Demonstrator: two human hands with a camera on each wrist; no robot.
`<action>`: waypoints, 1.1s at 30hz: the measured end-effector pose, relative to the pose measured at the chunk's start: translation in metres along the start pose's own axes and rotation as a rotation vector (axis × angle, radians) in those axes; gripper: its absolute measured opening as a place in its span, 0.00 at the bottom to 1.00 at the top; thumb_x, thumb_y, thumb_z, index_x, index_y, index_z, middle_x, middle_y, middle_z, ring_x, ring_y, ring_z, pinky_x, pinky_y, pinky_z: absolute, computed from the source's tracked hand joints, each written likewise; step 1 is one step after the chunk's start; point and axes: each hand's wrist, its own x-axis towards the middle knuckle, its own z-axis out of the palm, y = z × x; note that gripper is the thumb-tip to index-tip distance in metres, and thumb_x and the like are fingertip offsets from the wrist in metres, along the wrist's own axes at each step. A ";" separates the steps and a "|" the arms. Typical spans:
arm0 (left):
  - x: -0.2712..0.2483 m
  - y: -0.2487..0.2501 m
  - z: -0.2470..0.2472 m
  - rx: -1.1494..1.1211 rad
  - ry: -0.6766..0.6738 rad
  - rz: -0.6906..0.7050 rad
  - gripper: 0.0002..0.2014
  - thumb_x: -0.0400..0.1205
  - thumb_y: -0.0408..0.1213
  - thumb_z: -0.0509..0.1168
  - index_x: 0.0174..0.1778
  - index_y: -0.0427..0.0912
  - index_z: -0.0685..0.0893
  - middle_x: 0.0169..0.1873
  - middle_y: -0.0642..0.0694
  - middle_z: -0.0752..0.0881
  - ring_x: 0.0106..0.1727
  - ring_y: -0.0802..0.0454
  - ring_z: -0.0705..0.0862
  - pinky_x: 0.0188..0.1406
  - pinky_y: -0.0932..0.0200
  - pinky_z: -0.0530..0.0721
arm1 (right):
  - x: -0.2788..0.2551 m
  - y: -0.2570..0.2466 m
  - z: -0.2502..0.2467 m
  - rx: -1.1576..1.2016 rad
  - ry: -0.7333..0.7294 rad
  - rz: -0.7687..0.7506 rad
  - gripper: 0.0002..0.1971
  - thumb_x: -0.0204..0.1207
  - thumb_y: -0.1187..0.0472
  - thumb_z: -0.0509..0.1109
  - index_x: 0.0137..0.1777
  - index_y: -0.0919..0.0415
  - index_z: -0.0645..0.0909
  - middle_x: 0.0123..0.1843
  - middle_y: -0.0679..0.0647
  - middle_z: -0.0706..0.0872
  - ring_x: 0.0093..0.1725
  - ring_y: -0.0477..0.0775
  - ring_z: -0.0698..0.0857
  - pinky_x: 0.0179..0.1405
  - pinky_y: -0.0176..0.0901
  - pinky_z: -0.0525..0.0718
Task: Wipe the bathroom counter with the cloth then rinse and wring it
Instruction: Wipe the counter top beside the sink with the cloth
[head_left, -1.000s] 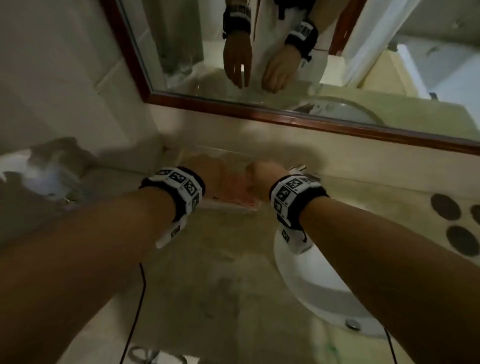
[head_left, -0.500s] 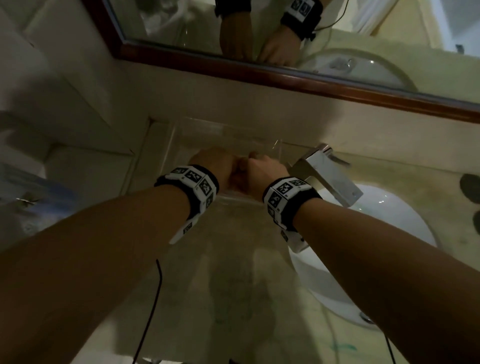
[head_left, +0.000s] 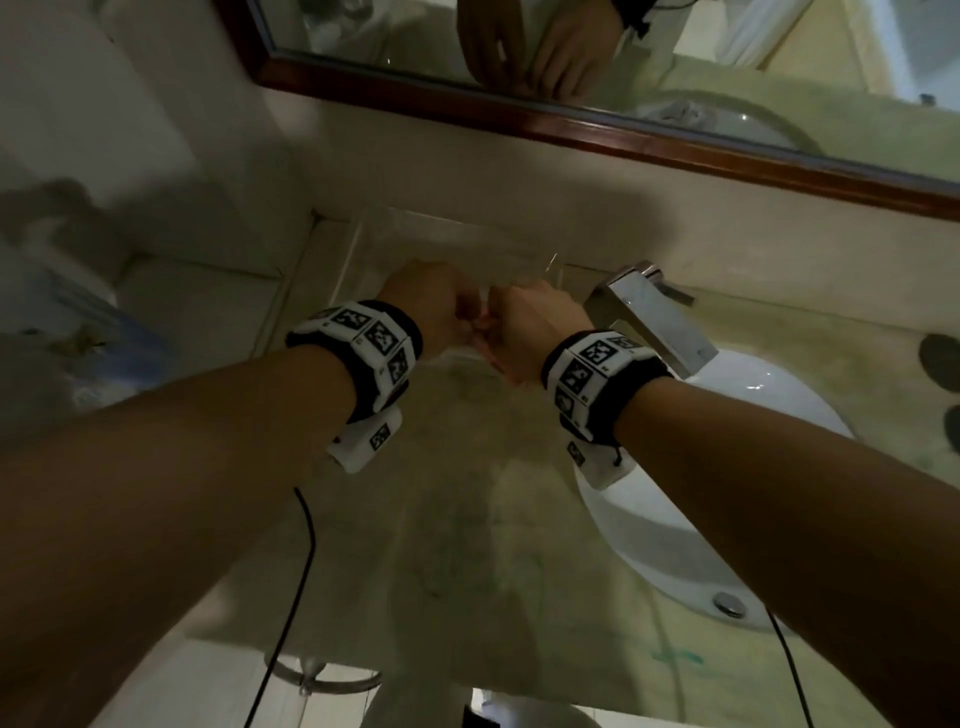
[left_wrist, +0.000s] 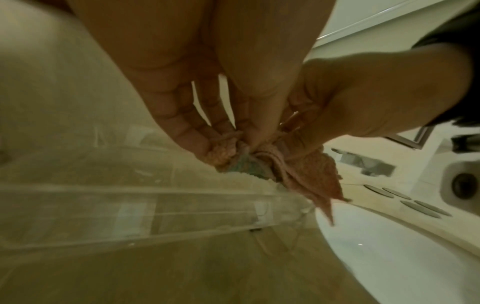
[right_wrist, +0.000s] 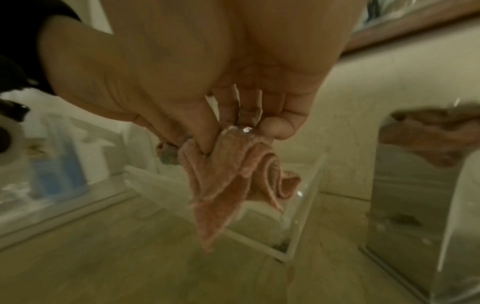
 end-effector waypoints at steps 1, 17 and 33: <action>-0.009 0.005 -0.001 -0.005 0.012 0.006 0.05 0.74 0.39 0.74 0.45 0.46 0.91 0.44 0.46 0.90 0.48 0.46 0.87 0.48 0.58 0.81 | -0.009 -0.002 -0.002 0.009 0.024 -0.021 0.14 0.76 0.47 0.66 0.53 0.56 0.76 0.48 0.54 0.81 0.43 0.61 0.83 0.43 0.54 0.86; -0.161 0.004 0.101 -0.259 0.332 -0.150 0.18 0.74 0.39 0.75 0.60 0.44 0.86 0.57 0.40 0.83 0.52 0.44 0.86 0.49 0.51 0.87 | -0.136 -0.017 0.062 0.166 -0.033 -0.050 0.13 0.76 0.51 0.63 0.60 0.51 0.76 0.45 0.53 0.85 0.42 0.61 0.85 0.42 0.51 0.87; -0.204 -0.092 0.162 0.039 0.055 -0.358 0.31 0.78 0.51 0.70 0.79 0.57 0.71 0.83 0.51 0.63 0.81 0.44 0.62 0.77 0.49 0.65 | -0.095 -0.020 0.152 0.122 -0.027 0.035 0.12 0.77 0.57 0.60 0.60 0.53 0.73 0.62 0.57 0.81 0.43 0.62 0.83 0.34 0.41 0.72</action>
